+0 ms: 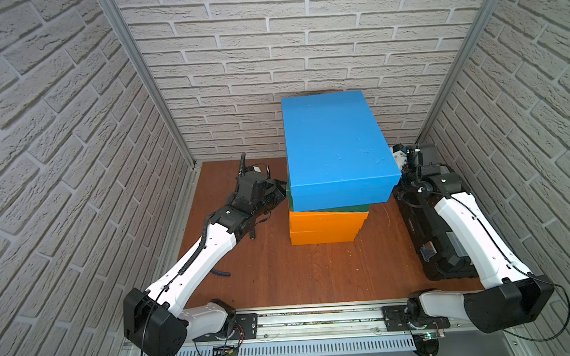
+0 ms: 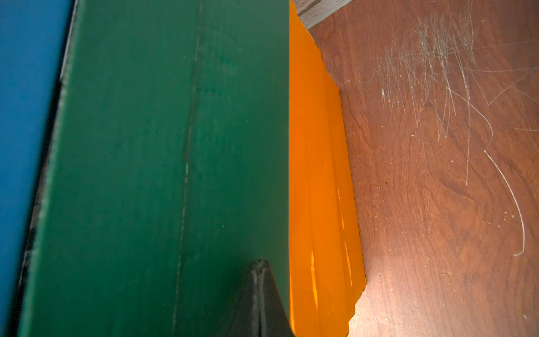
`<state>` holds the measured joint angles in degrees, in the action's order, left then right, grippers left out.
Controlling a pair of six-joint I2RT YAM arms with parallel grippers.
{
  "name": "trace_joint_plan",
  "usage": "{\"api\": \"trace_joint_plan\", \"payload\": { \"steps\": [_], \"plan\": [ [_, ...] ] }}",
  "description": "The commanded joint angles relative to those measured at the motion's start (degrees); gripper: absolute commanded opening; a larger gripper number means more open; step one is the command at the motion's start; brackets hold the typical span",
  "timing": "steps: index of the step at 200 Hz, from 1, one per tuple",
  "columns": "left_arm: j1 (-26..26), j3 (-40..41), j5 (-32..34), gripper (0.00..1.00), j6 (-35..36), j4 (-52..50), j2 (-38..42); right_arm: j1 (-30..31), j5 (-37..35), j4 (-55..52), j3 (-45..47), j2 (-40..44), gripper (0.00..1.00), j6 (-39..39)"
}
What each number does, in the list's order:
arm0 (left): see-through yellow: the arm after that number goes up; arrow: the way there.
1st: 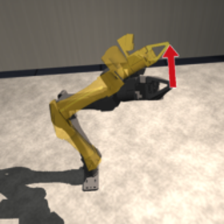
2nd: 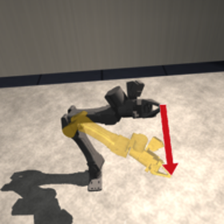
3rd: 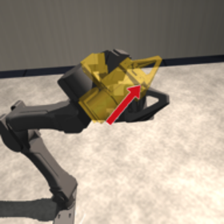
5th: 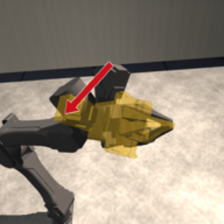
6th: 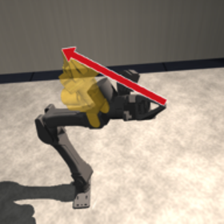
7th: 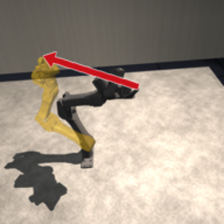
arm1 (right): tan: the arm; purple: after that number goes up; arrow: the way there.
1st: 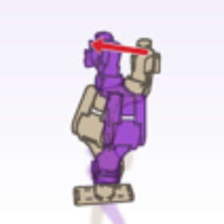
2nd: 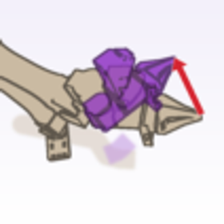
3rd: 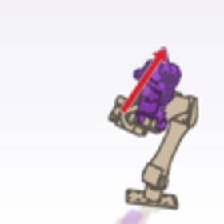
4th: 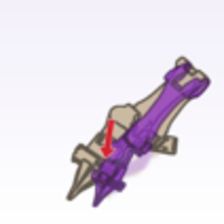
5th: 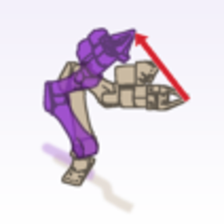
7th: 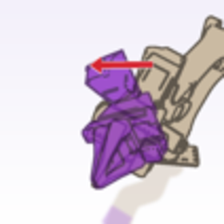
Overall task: Stack the shoeboxes
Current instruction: Adjust the shoeboxes in the shoebox.
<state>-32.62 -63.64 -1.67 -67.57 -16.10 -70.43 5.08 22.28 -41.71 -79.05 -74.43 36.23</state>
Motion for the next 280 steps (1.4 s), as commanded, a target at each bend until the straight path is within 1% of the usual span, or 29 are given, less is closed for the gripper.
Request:
{"api": "trace_joint_plan", "payload": {
  "steps": [1,109,145,208,280],
  "plan": [
    [-3.05,0.46,-1.93,0.47,-0.10,3.02,1.41,1.77,4.00,2.20,0.65,1.43,0.03,0.18],
    [-4.76,1.23,-0.90,0.47,-0.62,2.88,1.12,1.81,4.03,2.08,2.76,3.83,0.03,0.53],
    [-4.79,1.51,-0.44,0.47,-0.58,2.77,1.57,1.86,4.27,2.48,3.02,3.32,0.03,0.73],
    [-5.31,1.76,-0.30,0.47,-0.82,2.73,1.90,1.86,4.11,2.96,0.75,1.17,0.03,0.85],
    [-5.93,1.01,-0.57,0.47,-0.50,2.90,0.72,1.86,4.35,3.51,0.08,-0.04,0.03,1.05]
  ]
}}
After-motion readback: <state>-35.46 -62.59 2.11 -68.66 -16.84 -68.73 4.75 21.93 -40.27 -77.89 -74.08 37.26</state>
